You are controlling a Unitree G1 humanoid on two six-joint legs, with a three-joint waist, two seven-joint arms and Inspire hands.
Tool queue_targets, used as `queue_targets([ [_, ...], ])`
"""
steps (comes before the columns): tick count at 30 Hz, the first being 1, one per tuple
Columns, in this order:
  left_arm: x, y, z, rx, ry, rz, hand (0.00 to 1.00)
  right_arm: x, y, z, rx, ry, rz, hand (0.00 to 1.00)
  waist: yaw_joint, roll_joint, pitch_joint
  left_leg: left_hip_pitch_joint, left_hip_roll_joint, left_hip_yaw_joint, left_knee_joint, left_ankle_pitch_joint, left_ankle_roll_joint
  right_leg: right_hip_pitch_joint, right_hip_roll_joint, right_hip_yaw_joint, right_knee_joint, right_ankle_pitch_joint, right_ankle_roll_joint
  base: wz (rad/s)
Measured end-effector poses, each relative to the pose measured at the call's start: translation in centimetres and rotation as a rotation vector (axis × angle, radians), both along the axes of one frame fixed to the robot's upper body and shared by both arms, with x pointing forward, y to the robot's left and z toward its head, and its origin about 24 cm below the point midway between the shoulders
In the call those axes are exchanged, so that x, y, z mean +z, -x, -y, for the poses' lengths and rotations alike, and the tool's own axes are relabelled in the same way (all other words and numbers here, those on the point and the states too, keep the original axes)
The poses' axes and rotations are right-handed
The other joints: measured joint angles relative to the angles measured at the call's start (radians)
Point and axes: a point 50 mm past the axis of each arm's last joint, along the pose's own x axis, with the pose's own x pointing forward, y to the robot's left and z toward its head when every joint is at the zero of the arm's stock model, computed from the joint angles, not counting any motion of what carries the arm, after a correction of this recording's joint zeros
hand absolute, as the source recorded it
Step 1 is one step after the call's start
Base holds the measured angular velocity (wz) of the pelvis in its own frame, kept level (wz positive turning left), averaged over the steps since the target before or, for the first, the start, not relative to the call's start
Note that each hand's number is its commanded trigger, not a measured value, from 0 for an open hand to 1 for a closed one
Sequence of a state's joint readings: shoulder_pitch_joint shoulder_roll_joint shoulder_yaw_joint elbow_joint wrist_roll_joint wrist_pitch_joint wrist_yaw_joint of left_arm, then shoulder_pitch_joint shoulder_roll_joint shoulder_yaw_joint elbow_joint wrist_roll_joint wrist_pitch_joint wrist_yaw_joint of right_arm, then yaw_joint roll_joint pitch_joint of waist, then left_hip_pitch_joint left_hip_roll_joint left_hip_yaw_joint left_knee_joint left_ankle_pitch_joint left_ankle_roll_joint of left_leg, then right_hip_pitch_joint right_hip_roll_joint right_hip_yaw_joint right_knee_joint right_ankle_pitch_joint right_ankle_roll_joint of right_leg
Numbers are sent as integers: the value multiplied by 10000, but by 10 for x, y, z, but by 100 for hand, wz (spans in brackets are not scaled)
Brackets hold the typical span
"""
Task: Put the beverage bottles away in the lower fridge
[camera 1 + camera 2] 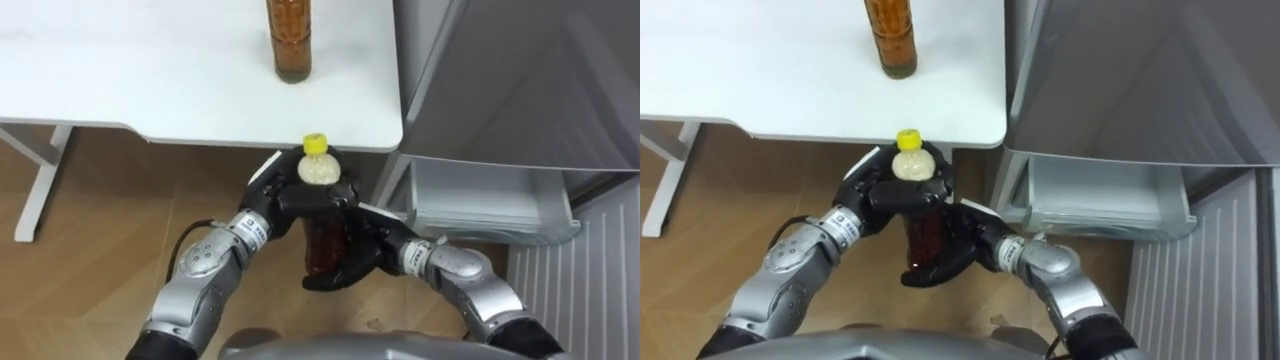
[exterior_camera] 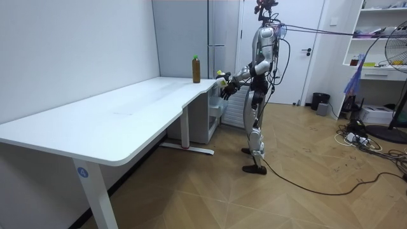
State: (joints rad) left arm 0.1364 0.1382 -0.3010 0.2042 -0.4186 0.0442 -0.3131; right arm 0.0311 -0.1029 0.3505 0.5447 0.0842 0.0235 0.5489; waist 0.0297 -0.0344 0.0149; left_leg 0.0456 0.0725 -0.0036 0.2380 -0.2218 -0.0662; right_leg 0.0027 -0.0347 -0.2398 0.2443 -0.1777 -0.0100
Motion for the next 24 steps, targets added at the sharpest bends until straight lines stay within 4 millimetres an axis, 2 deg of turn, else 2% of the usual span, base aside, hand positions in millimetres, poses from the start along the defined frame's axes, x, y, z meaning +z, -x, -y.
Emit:
queue_targets([
  [3,0,0,0,-29,-25,7,100,-1,0,0,-12,11,-31,0,-42,-4,-1,13,-2,31,-6,1,1,4,-1,28,73,1,0,-2],
  [4,0,0,0,-57,-71,18,100,-1,0,0,-13,13,-39,38,-48,-5,0,14,-2,34,-8,1,1,4,-1,29,73,1,0,0],
  [5,-1,1,2,-171,-201,43,100,-1,1,1,-21,17,-68,100,-65,-7,0,17,-2,41,-13,1,1,5,0,33,73,1,0,0],
  [13,-2,3,6,-766,-782,209,100,-4,3,0,-28,-123,-276,100,-233,-39,18,7,-1,51,-43,1,1,17,9,33,-22,0,0,0],
  [22,1,0,10,-785,-545,302,100,-4,5,-3,450,-126,-201,100,-233,-113,64,9,10,331,-47,1,1,-34,21,172,-65,-3,9,-4],
  [23,1,-1,11,-799,-545,312,94,-4,5,-3,470,-154,-208,100,-235,-112,64,13,14,340,-47,1,1,-33,25,174,-66,-4,9,0],
  [24,1,-1,11,-821,-535,321,55,-4,5,-3,440,-156,-205,100,-235,-110,66,13,16,342,-47,1,1,-34,26,176,-66,-4,8,0],
])
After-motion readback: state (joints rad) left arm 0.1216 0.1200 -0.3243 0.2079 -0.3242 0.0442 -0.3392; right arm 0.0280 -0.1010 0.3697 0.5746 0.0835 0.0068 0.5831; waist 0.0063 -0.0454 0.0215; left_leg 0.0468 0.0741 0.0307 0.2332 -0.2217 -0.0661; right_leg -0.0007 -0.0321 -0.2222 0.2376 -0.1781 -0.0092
